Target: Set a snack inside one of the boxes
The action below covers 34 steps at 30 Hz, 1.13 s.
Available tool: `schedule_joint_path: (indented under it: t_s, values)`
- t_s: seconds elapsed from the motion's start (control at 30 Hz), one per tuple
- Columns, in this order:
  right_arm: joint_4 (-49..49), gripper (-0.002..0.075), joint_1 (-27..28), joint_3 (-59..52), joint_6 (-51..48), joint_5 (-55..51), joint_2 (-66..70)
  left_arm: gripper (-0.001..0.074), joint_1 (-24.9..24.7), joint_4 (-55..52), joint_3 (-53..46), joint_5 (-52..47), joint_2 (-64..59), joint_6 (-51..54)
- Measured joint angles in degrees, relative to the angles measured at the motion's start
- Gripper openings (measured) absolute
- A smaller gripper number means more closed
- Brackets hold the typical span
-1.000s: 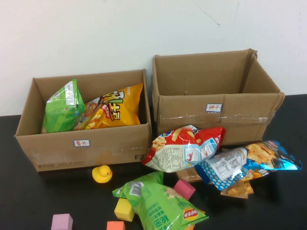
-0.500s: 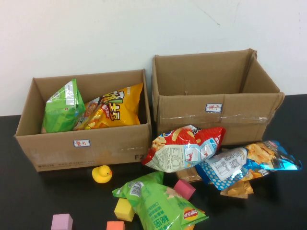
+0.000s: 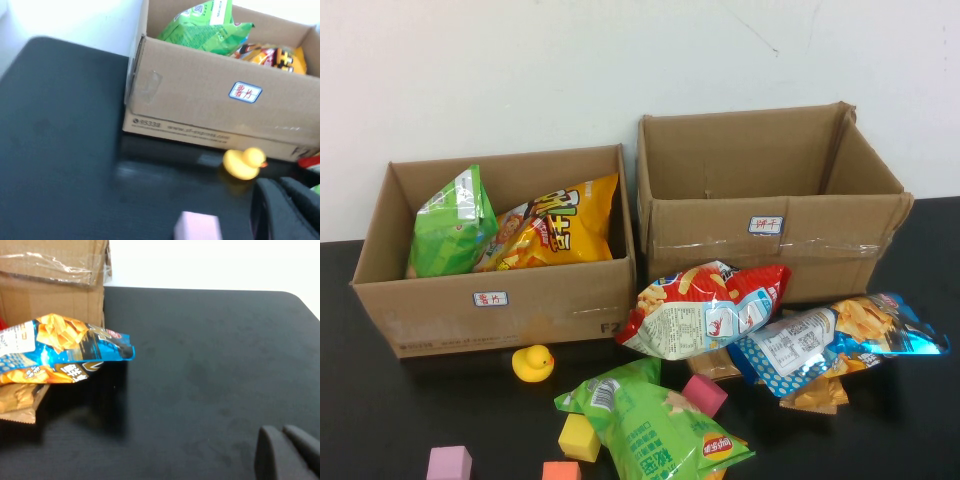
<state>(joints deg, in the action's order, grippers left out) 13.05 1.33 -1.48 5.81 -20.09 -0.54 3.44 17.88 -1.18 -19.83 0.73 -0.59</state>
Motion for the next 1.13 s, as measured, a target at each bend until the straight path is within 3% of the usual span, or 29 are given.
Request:
schedule_joint_path:
  t_s: [0.2,1.13]
  values:
    - [0.0,-0.0001,0.0,0.0,0.0,0.0,0.0,-0.0003,0.0,-2.7,0.0,0.1,0.0,9.9]
    - [0.1,-0.0001,0.0,0.0,0.0,0.0,0.0,-0.0003,0.0,-2.9,0.0,0.1,0.0,11.2]
